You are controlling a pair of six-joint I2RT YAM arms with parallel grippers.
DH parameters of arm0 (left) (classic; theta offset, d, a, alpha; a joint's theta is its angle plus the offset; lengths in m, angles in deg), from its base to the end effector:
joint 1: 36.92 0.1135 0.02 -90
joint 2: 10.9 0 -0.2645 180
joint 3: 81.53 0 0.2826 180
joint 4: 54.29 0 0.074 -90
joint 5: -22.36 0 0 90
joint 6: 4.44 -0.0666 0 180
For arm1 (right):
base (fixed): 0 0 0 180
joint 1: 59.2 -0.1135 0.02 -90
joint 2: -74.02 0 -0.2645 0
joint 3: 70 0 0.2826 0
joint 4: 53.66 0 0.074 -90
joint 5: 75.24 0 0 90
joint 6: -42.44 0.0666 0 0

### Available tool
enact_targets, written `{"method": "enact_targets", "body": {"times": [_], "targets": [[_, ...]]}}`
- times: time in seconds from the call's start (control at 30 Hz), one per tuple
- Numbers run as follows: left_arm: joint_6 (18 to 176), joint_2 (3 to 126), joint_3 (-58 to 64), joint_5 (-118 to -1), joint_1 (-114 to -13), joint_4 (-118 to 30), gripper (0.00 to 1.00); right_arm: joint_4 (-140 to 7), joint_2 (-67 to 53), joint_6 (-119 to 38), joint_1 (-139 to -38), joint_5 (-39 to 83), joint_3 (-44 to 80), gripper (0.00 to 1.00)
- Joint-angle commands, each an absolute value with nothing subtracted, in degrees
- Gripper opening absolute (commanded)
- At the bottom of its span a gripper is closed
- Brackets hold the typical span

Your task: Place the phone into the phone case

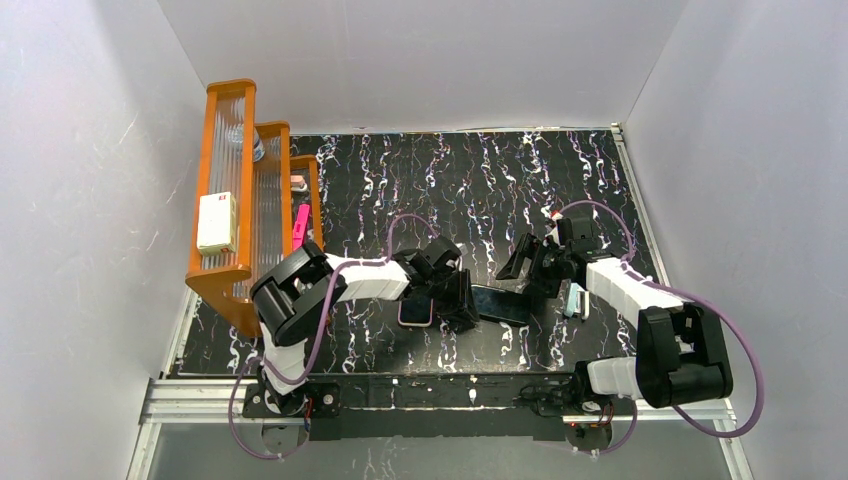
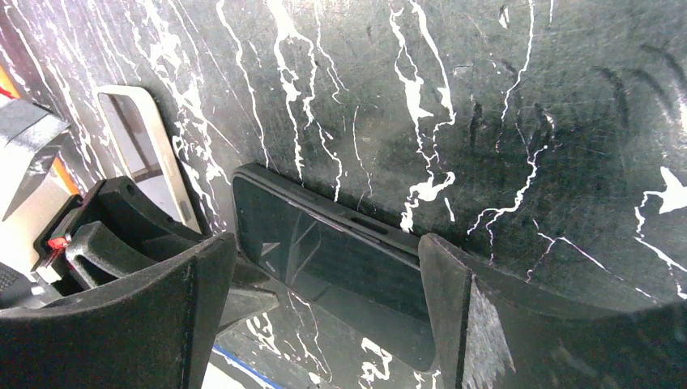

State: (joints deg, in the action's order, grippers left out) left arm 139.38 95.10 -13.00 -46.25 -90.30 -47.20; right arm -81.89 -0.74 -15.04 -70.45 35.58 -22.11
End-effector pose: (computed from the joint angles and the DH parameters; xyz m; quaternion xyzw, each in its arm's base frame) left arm 0.2275 -0.3469 0.1004 0.0682 0.9066 -0.4071 0.0874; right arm 0.2705 0.0779 0.1292 0.1199 0.9322 0.2699 0.2094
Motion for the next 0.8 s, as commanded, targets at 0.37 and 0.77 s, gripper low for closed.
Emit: {"method": "enact_targets", "body": {"times": [0.37, 0.77], "targets": [[132.3, 98.9, -3.9, -52.7, -80.7, -41.8, 0.26, -83.8, 6.6, -11.5, -70.2, 48.2, -25.4, 0.90], [136.0, 95.1, -6.1, -47.2, -81.0, -40.0, 0.37, -86.4, 4.5, -16.5, -70.2, 34.0, -18.0, 0.98]]}}
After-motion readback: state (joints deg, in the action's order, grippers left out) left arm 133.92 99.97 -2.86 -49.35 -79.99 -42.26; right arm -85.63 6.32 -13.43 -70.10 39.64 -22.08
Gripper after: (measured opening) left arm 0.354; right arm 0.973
